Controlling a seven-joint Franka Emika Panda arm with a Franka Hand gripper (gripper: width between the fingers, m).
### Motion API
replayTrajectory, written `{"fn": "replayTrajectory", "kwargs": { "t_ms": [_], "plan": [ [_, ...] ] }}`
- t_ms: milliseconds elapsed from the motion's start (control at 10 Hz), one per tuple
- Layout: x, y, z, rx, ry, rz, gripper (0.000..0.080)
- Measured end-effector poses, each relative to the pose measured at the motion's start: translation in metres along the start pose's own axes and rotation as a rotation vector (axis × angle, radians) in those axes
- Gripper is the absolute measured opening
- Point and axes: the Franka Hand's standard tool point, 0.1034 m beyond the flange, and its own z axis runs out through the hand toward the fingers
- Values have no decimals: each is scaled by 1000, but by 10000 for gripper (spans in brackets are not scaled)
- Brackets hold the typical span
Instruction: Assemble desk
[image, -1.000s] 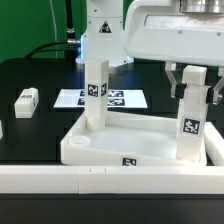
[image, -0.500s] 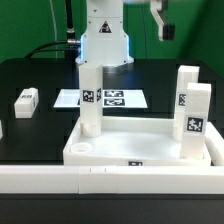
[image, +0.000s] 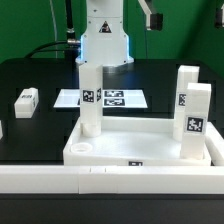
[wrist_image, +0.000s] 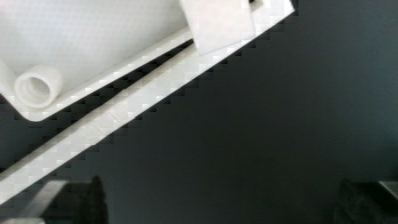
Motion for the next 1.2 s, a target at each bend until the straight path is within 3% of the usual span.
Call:
{"fn": "replayTrajectory", "kwargs": {
  "t_ms": [200,300,500,1000,1200],
  "plan": [
    [1,1,-1,1,1,-37,649],
    [0,11,-8,20,-2,-83,649],
    [-1,45,-39,59,-6,-298,649],
    [-1,48,-36,54,-3,-526,649],
    [-13,77,-32,56,-35,-567,649]
  ]
}}
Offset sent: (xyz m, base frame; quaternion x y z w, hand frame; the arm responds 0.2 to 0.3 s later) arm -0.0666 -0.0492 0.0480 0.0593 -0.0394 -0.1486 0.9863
